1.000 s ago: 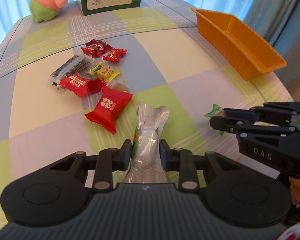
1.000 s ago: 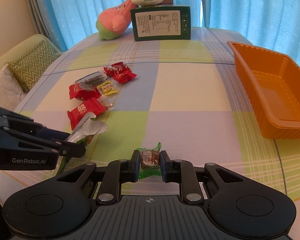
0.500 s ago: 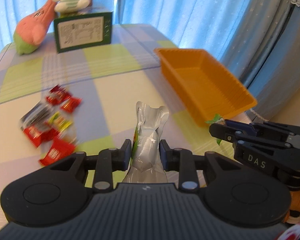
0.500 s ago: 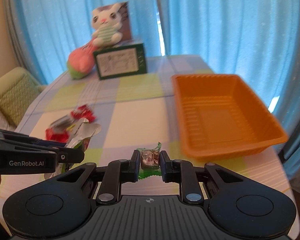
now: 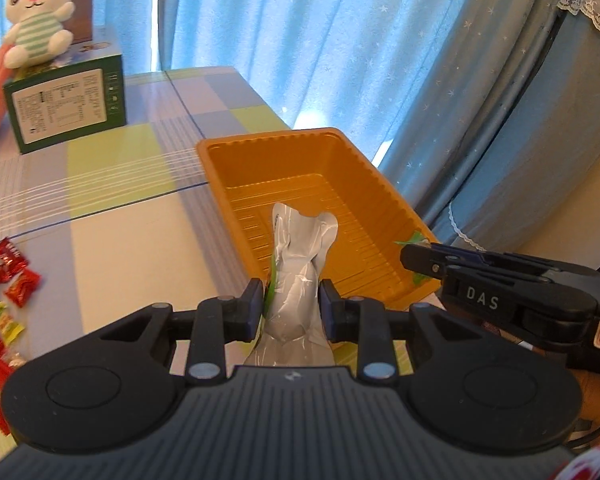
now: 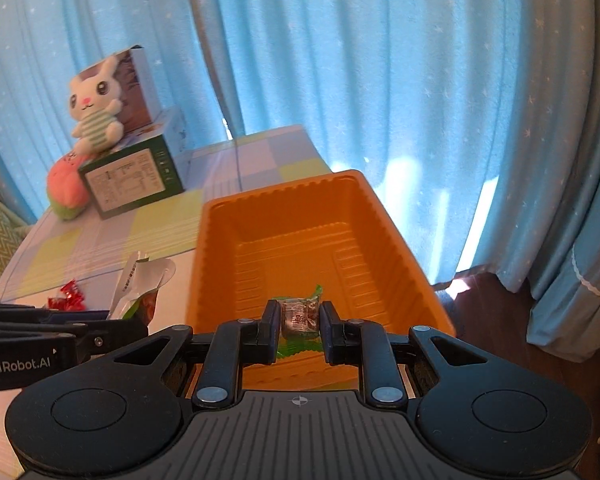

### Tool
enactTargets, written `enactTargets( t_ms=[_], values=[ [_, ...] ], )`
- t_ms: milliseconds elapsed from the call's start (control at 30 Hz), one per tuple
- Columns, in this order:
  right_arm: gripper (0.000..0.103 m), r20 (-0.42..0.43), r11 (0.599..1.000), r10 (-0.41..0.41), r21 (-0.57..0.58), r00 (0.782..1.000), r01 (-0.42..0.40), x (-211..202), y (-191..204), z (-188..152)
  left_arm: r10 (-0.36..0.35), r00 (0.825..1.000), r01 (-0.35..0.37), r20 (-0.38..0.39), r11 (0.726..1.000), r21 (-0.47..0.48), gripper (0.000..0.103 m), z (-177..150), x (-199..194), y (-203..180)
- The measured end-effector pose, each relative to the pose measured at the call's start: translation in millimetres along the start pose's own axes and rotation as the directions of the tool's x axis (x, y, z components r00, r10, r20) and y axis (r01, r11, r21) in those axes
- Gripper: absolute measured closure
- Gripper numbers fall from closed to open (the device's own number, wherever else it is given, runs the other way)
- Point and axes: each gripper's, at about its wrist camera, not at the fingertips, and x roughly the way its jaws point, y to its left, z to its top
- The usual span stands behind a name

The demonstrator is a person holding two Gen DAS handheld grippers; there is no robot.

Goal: Organize snacks
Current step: 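Carry both held snacks over the orange tray, then open the left tool and right tool to drop snacks into the tray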

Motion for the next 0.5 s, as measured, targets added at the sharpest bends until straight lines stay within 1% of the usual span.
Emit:
enactTargets(
  t_ms=[133,300,500],
  values=[
    [0.082,-0.005,1.0,-0.005,0.022,1.0,0.005,7.4,-14.7,5.1,-0.008,1.0,0.008,-0.005,1.0,0.009,0.076,7.5,17.7,-10.9],
    [0.082,-0.001,0.999,-0.009,0.046,1.0,0.009,12.8,-24.2,8.0,-0.012,1.0,0.012,-0.008,1.0,0.011,0.076,13.8,33.9,-15.3],
    [0.082,-0.004,0.998,-0.012,0.059,1.0,0.012,19.9,-27.7,8.7,-0.021,1.0,0.021,-0.006,1.0,-0.018,0.076,19.1,46.3,-13.5]
  ],
)
